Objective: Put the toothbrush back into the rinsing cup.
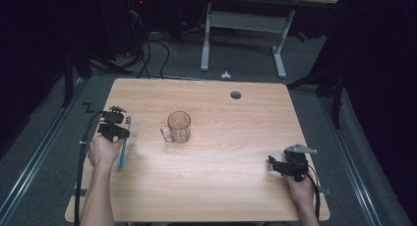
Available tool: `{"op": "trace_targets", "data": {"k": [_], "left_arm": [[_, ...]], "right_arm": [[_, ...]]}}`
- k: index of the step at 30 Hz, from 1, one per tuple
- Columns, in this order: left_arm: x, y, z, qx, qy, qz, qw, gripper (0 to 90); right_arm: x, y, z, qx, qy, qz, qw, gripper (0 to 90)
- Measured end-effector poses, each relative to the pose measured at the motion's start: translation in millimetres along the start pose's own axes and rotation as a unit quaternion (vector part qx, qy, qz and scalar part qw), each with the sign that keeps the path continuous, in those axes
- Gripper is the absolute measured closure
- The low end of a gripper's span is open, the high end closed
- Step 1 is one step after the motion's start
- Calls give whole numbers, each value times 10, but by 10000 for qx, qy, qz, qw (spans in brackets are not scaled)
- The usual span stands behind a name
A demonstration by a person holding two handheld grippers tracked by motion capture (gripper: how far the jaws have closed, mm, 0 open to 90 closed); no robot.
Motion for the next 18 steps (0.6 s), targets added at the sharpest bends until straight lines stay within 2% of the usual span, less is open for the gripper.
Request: {"op": "trace_targets", "data": {"k": [6,16,18], "left_arm": [[16,42,-62,-48,120,26,9999,798],[122,151,-239,-34,337,276,9990,799],[143,188,-275,-109,432,279,9986,798]], "right_arm": [[0,0,0,-1,1,0,10000,288],[0,0,0,-1,0,0,10000,288],[0,0,0,0,1,-1,10000,288]]}}
Point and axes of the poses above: each handheld gripper's, and its own axes: z roughly forward along the jaws, x roughly out of its top, y roughly to its right, the point moved 7 cm from there along z, roughly forward along the jaws, and after that the axes turned 13 degrees about z, right-handed, at the moved point
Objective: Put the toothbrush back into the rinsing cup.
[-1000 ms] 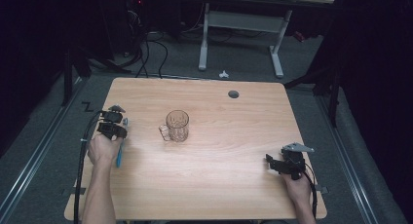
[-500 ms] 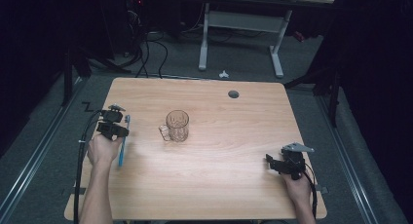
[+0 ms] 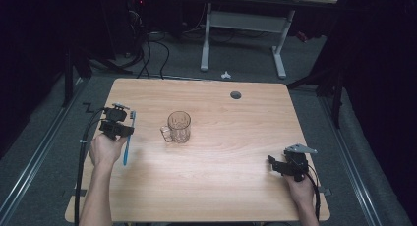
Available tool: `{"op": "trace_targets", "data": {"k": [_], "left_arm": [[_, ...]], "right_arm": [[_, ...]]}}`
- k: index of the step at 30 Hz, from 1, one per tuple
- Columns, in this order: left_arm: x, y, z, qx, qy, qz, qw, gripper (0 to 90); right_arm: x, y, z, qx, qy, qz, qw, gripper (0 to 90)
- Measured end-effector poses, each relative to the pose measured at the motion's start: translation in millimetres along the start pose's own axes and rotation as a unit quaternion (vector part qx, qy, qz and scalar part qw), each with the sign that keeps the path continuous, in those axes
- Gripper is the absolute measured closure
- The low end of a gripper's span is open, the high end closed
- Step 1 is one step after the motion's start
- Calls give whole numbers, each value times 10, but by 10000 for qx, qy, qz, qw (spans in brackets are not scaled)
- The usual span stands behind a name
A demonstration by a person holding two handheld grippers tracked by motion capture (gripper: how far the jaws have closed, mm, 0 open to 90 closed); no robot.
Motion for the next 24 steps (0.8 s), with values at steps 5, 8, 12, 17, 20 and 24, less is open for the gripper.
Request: {"op": "trace_targets", "data": {"k": [5,8,12,17,20,24], "left_arm": [[5,32,-22,2,40,41,10000,798],[19,56,-54,-64,141,23,9999,798],[33,86,-87,-118,243,14,9996,798],[51,146,-148,-245,370,65,9990,799],[56,167,-165,-235,360,131,9990,799],[86,201,-211,-237,415,226,9986,799]], "right_arm": [[0,0,0,1,0,0,10000,288],[0,0,0,1,0,1,10000,288],[0,0,0,1,-2,-1,10000,288],[0,0,0,2,-1,2,10000,288],[0,0,0,3,0,2,10000,288],[0,0,0,3,-3,3,10000,288]]}}
Point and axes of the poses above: each handheld gripper's, and its own axes: z roughly forward along the jaws, x roughly out of its top, y roughly to its right, the point moved 7 cm from there along z, roughly forward along the jaws, and after that the axes turned 13 degrees about z, right-handed, at the moved point
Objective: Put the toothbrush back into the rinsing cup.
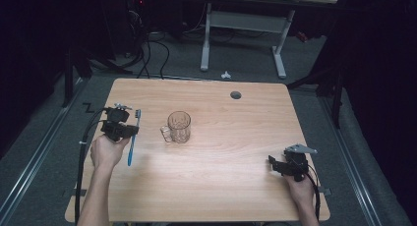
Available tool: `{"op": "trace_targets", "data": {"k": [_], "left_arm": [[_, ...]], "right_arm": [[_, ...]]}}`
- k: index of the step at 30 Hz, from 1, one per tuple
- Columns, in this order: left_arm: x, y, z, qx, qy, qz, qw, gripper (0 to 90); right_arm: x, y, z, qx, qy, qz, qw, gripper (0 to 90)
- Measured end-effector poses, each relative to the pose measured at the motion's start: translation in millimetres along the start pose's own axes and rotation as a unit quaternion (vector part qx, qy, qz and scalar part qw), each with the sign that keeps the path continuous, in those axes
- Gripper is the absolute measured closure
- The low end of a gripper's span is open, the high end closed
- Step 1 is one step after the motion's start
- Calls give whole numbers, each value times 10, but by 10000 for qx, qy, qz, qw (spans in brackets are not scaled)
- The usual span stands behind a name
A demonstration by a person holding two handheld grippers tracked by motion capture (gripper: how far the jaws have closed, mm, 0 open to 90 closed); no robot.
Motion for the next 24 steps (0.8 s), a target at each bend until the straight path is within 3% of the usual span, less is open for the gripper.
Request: {"op": "trace_targets", "data": {"k": [24], "left_arm": [[179,268,-124,-335,465,251,9980,799]], "right_arm": [[0,0,-1,1,-3,-3,10000,288]]}}
Point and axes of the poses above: each handheld gripper's, and its own axes: z roughly forward along the jaws, x roughly out of its top, y roughly to its right, the point moved 7 cm from there along z, roughly forward along the jaws, and after that the axes turned 13 degrees about z, right-handed, at the moved point
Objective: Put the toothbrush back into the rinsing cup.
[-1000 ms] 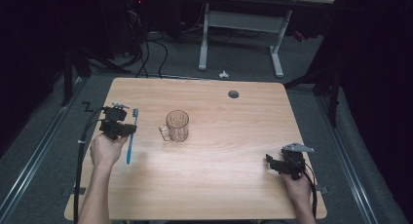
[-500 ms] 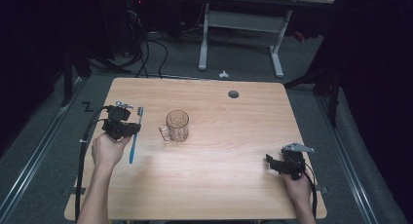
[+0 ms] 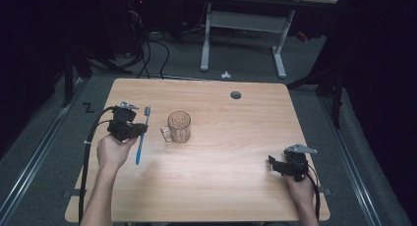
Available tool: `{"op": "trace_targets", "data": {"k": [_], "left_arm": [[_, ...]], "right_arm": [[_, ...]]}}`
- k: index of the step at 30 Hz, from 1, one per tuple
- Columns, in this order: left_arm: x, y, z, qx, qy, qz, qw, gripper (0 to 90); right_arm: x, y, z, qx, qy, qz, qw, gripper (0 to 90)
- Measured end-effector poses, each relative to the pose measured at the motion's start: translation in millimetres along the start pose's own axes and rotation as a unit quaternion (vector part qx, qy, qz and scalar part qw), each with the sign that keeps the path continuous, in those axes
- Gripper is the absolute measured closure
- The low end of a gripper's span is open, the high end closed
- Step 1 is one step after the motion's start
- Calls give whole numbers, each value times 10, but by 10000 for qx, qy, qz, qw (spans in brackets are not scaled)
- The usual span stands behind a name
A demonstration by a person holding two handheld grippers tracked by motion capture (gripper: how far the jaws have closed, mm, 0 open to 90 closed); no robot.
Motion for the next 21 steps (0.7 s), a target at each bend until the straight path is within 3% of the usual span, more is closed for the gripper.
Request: {"op": "trace_targets", "data": {"k": [11,21], "left_arm": [[82,75,-16,-132,330,-37,9994,800],[209,162,-21,-153,555,93,9983,800]], "right_arm": [[0,0,0,0,0,-1,10000,288],[-1,-1,0,2,1,-4,10000,288]]}}
Point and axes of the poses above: each handheld gripper's, and its own axes: z roughly forward along the jaws, x roughly out of its top, y roughly to its right, the point moved 7 cm from there along z, roughly forward along the jaws, and after that the axes turned 13 degrees about z, right-handed, at the moved point
